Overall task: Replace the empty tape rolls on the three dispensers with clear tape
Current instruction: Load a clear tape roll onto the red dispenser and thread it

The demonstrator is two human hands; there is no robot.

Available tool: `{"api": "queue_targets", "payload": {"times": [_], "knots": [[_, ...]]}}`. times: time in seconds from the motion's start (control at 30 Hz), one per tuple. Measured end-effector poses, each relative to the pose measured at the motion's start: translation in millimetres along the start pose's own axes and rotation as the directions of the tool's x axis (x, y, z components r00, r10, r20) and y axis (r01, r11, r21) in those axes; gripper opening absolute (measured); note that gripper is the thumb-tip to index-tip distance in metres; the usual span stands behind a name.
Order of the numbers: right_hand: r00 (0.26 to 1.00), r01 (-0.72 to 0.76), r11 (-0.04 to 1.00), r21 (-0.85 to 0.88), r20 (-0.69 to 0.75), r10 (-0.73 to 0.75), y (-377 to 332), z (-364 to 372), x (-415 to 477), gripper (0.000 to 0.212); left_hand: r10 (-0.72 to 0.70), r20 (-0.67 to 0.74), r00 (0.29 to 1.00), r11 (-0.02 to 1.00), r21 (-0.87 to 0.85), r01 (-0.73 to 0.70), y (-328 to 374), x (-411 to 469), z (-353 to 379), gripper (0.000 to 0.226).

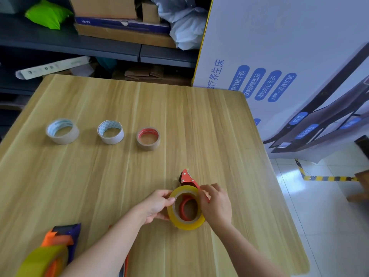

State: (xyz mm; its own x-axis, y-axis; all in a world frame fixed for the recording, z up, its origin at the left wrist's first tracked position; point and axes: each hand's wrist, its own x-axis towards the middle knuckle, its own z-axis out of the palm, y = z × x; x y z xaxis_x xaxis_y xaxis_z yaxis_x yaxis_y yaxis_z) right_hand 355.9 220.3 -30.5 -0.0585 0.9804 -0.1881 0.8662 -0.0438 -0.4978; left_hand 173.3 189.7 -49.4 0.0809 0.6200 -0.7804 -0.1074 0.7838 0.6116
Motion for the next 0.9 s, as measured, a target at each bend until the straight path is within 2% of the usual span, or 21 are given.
{"api": "queue_targets", "payload": {"times": [0.1,0.23,0.33,0.4,0.5,0.73,0.9], "knots": [[0.994,-0.099,0.993,0.061,0.057,0.095,8,-3,1,0.032,-0.005,0.022,1.0,1.0,0.012,0.005,1,-1,-1,0.031],[0.973,-0.158,0.98,0.119,0.187,0.134,12,-10,6,0.024,-0.028,0.038,0.999,0.999,0.047,0.026,5,-1,-7,0.026],[0.97,-0.104,0.992,-0.07,0.211,0.117,15,-13,9,0.02,-0.055,0.035,0.998,0.994,0.098,0.051,11,-1,-13,0.019],[0.983,-0.075,0.975,-0.209,0.148,0.108,13,-12,9,0.016,-0.068,0.033,0.997,0.988,0.14,0.063,14,0,-17,0.019],[0.995,-0.054,0.958,-0.282,0.061,0.074,8,-8,9,0.014,-0.088,0.035,0.995,0.976,0.204,0.079,20,0,-23,0.022],[0.998,0.043,0.986,-0.159,0.042,-0.037,6,-4,8,0.036,-0.055,0.044,0.997,0.97,0.24,0.043,28,-1,-13,0.024],[0.993,0.069,0.997,-0.037,0.095,-0.066,5,-6,5,0.03,-0.042,-0.029,0.999,0.988,0.149,0.045,21,2,4,0.02]]}}
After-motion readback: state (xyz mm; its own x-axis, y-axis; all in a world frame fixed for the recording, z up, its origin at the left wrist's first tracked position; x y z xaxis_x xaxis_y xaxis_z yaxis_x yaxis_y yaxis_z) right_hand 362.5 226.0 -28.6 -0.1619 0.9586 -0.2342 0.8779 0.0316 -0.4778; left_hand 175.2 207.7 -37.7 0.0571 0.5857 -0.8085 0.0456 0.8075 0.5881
